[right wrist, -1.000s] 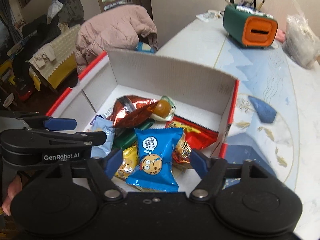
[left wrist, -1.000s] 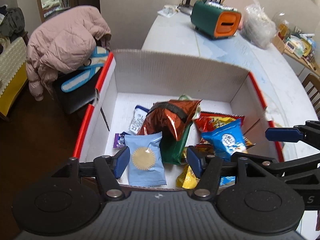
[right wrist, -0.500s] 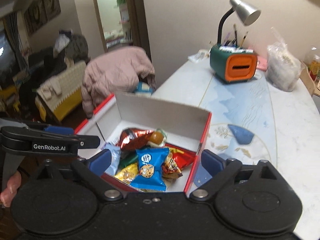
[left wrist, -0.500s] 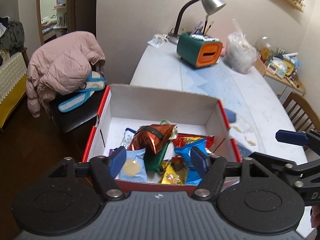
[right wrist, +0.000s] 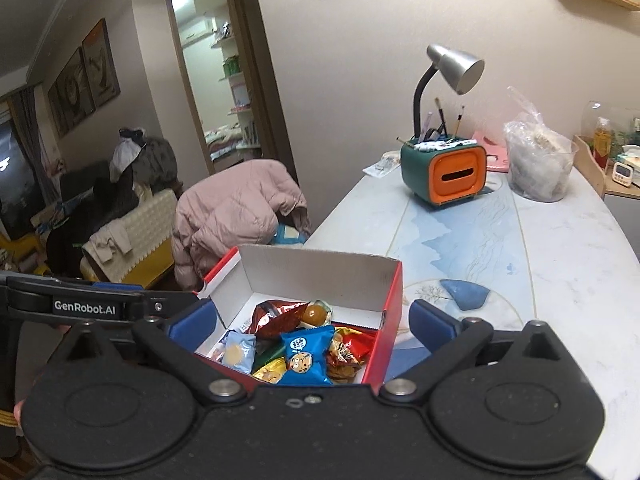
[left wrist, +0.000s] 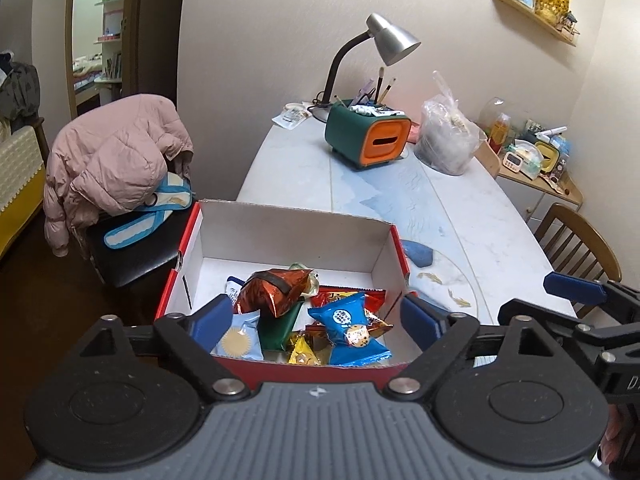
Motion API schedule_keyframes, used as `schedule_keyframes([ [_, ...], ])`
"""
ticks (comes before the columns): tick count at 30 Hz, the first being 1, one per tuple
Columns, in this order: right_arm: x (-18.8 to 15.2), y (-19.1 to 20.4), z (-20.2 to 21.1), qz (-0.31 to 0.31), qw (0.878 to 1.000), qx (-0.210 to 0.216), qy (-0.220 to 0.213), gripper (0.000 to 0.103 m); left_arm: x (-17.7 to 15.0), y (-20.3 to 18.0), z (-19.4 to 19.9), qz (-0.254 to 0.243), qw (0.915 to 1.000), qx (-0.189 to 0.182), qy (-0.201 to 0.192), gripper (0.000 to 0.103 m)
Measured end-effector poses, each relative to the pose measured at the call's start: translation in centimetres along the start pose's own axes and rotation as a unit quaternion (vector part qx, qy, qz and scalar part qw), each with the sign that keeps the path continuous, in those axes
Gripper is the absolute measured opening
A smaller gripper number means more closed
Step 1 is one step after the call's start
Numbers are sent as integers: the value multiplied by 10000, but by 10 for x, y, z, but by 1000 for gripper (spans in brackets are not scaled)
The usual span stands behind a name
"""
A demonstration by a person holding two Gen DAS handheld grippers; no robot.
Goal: Organize snacks
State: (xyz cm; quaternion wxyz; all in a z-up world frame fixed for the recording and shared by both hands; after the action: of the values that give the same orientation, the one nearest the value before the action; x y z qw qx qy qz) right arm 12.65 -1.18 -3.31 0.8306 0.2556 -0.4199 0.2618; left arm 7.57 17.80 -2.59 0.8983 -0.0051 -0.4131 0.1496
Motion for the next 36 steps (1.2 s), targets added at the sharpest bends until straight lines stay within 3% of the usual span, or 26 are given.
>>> schedule_keyframes([
  [9, -13, 6, 17, 73, 9991, -270, -306, 103, -9, -15, 16, -171, 9997, 138, -128, 99],
  [23, -16, 4, 27, -127, 9986, -201, -466, 103, -16, -20, 28, -304, 9980, 500, -256, 99],
  [36, -18, 4, 29, -155, 9983, -246, -514, 103, -19, -22, 31, -353, 9977, 518, -266, 99],
])
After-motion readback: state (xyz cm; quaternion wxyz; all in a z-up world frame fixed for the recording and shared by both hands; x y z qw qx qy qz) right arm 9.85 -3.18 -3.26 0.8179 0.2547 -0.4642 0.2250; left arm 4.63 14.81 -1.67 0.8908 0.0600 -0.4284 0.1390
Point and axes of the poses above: each gripper's, at about its wrist camera, not at the fingertips, and z roughly against the way its jaws point, y to its left, x to its top, the point moved 4 cm from there along -z, roughly the way its jaws point, and after that the axes turned 3 degrees about x, right-handed, at the moved point
